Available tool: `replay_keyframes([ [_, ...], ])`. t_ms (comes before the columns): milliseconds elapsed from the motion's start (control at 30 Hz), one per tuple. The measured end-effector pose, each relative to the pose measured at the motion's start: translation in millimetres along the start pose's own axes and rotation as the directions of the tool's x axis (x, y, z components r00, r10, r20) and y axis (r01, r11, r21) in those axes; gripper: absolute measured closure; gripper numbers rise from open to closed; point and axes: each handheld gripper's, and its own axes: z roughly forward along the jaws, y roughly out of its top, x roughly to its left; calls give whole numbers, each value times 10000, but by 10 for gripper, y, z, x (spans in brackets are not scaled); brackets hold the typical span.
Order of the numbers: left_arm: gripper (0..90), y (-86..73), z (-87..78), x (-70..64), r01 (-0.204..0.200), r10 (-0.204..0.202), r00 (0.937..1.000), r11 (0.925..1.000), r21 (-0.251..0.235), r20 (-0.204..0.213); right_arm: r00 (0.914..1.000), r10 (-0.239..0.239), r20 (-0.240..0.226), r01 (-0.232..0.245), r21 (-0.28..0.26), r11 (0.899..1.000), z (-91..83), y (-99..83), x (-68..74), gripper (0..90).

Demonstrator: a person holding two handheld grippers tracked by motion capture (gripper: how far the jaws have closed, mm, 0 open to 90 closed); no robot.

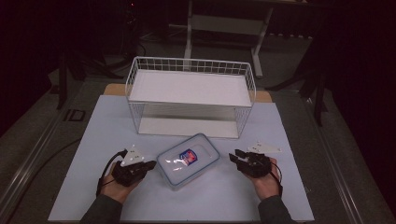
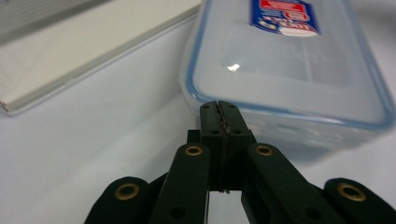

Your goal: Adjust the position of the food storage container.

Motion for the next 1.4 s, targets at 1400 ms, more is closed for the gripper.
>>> replay_keyframes([
  [1400,900,21,241,42,610,-576,9979,9903,1247,-303,9946,273,-997,-128,1428,9897,248,44,247,900],
])
